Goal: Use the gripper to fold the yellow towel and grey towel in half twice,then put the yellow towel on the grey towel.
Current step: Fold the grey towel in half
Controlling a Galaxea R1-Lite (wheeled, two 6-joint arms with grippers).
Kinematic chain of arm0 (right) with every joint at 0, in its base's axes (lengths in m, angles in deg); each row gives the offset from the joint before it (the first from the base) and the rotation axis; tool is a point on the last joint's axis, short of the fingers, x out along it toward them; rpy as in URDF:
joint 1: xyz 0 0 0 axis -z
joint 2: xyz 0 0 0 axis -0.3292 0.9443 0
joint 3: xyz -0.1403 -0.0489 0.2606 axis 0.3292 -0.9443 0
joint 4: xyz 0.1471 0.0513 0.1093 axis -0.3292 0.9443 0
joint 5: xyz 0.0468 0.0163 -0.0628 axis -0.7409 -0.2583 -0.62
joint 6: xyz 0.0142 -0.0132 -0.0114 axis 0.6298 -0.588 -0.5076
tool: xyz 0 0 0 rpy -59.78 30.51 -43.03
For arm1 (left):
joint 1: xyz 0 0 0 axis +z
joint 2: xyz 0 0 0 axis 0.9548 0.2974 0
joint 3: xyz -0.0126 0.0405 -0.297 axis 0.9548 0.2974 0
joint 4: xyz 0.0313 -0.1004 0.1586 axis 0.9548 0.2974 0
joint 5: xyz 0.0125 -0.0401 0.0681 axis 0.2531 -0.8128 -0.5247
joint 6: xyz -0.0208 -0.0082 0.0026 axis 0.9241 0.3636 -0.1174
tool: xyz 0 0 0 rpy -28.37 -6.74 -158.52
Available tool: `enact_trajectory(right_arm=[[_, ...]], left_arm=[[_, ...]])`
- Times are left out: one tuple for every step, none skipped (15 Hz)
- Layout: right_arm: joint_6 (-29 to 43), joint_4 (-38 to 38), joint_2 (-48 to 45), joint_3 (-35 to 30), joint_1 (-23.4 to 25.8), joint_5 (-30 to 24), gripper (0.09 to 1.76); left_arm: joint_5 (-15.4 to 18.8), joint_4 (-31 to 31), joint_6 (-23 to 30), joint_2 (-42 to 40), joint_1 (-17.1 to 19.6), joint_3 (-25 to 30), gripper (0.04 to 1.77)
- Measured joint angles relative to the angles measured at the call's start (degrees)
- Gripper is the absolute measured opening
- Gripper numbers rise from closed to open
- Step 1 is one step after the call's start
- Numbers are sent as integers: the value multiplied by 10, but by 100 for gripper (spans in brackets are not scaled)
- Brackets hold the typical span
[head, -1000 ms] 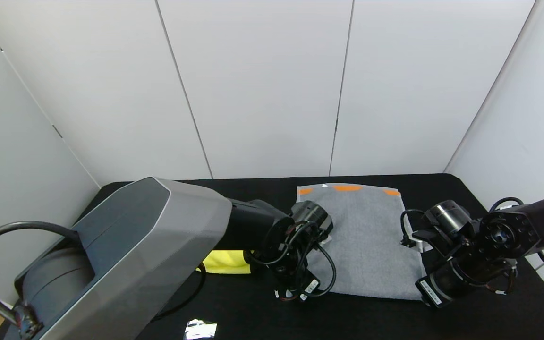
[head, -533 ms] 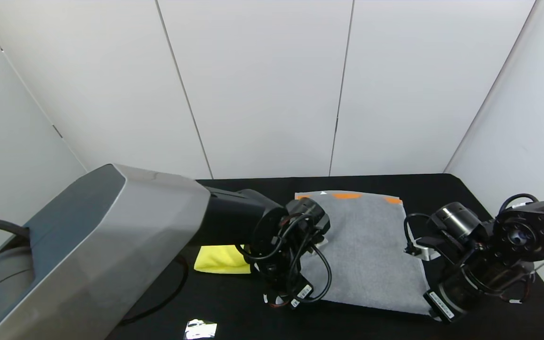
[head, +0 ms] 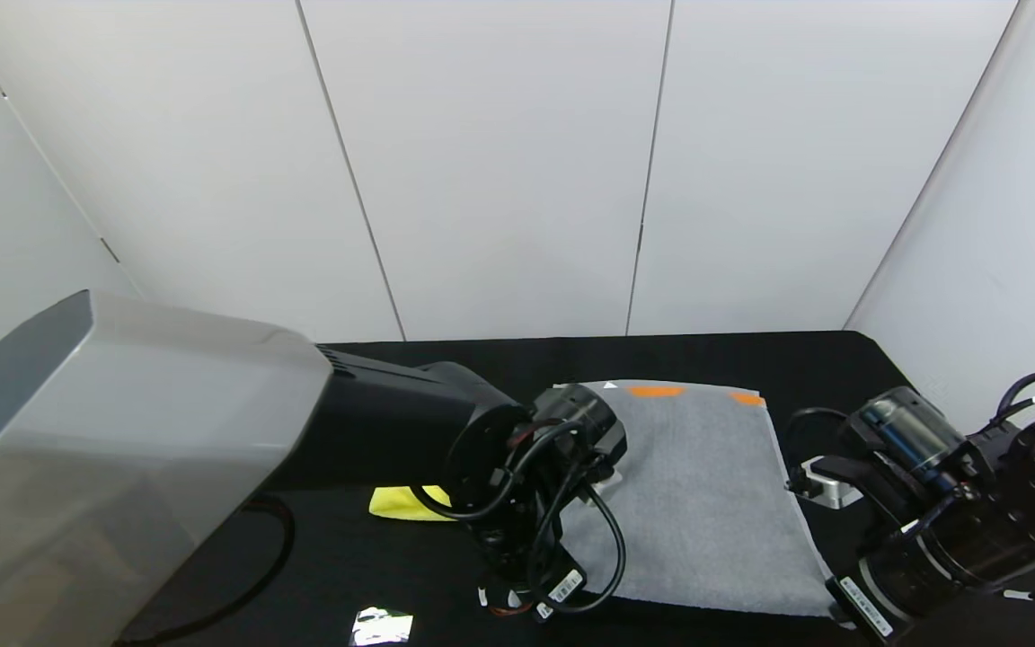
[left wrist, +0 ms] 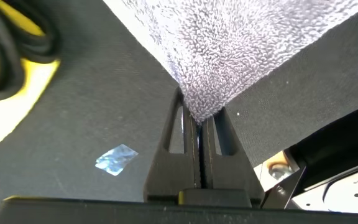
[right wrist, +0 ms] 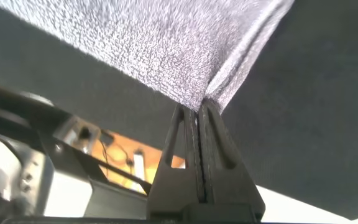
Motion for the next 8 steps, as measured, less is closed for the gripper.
enact_trajectory(right_arm=[[11, 0, -5, 7, 0, 1, 13], [24, -2, -10, 16, 2, 1, 13], [36, -5, -14, 27, 4, 2, 13], [45, -11, -17, 37, 7, 3, 13], [51, -26, -19, 44, 9, 3, 13], [57, -46, -20, 50, 11, 5, 13], [64, -69, -20, 54, 13, 6, 13], [69, -93, -20, 57, 15, 6, 13]], left_arm=[[1, -6, 0, -5, 2, -5, 13], [1, -18, 0, -9, 6, -10, 13], [0, -36, 0, -14, 10, -15, 13], [0, -56, 3, -17, 15, -21, 13], [0, -66, 10, -20, 18, -28, 13], [-1, -73, 14, -21, 19, -37, 13], [0, -73, 16, -20, 20, -49, 13], [0, -74, 17, -19, 23, -62, 13]])
